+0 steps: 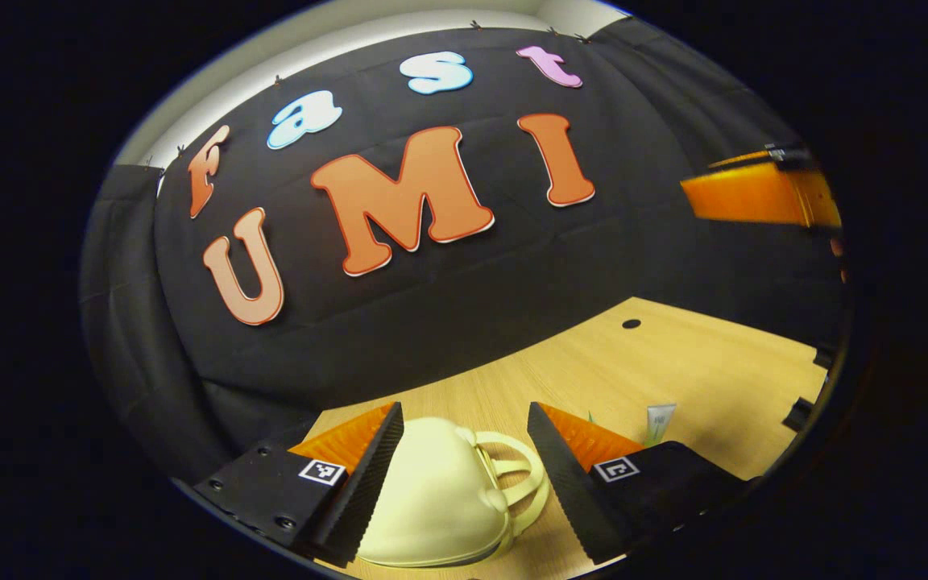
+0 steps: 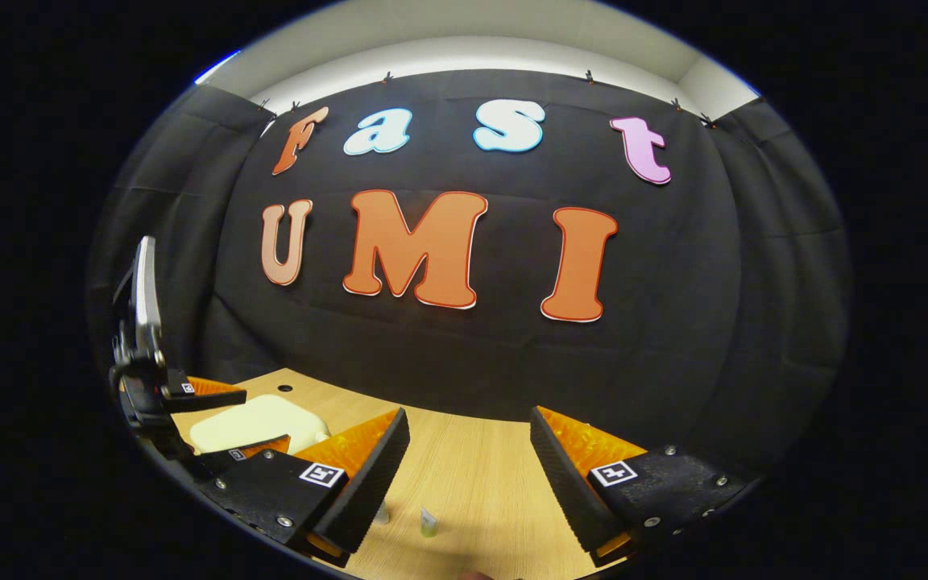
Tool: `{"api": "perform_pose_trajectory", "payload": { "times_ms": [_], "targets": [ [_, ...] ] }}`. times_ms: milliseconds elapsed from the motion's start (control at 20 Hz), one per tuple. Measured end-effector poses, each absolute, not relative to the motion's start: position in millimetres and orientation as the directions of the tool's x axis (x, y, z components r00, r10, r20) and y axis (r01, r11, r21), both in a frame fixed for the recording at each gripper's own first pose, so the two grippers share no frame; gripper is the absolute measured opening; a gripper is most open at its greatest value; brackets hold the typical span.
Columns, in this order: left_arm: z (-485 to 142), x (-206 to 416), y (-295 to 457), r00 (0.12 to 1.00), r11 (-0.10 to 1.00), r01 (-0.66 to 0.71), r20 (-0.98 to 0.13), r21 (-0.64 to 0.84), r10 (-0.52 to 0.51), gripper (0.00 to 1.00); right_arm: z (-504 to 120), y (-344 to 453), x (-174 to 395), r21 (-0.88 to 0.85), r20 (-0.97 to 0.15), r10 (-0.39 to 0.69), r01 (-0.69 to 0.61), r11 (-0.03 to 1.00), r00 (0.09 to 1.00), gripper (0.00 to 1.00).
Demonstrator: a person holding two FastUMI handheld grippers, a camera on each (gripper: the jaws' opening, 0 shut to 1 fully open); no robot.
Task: First open the suitcase, pack the skin care products into it, and then close the suitcase.
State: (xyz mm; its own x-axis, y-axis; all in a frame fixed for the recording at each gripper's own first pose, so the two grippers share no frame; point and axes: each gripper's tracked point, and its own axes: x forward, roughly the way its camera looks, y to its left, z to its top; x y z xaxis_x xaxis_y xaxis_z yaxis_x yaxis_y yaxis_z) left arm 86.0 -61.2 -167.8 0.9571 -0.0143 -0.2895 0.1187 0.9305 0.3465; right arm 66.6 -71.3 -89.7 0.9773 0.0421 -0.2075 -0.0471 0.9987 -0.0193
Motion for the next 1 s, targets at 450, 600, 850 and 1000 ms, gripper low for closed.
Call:
{"api": "perform_pose_trajectory", "payload": {
  "times_ms": [450,600,850,1000],
  "targets": [
    [-259,88,-41,0.885,0.802,0.26,-0.464,0.538,0.024,0.94,-116,-66,70,-0.065,-0.244,0.071,-0.09,0.994,0.967,0.95],
    [-282,85,-47,0.867,0.737,0.329,-0.498,0.59,0.011,0.9,-127,-67,69,-0.061,-0.271,0.073,-0.093,0.994,0.96,0.95],
    [-306,82,-60,0.857,0.597,0.399,-0.514,0.695,0.025,0.82,-133,-90,67,-0.037,-0.283,0.036,-0.048,0.998,0.958,0.95],
    [-320,95,-72,0.858,0.494,0.426,-0.511,0.758,0.045,0.8,-139,-102,64,-0.021,-0.293,0.021,-0.028,0.999,0.956,0.95]
  ]
}}
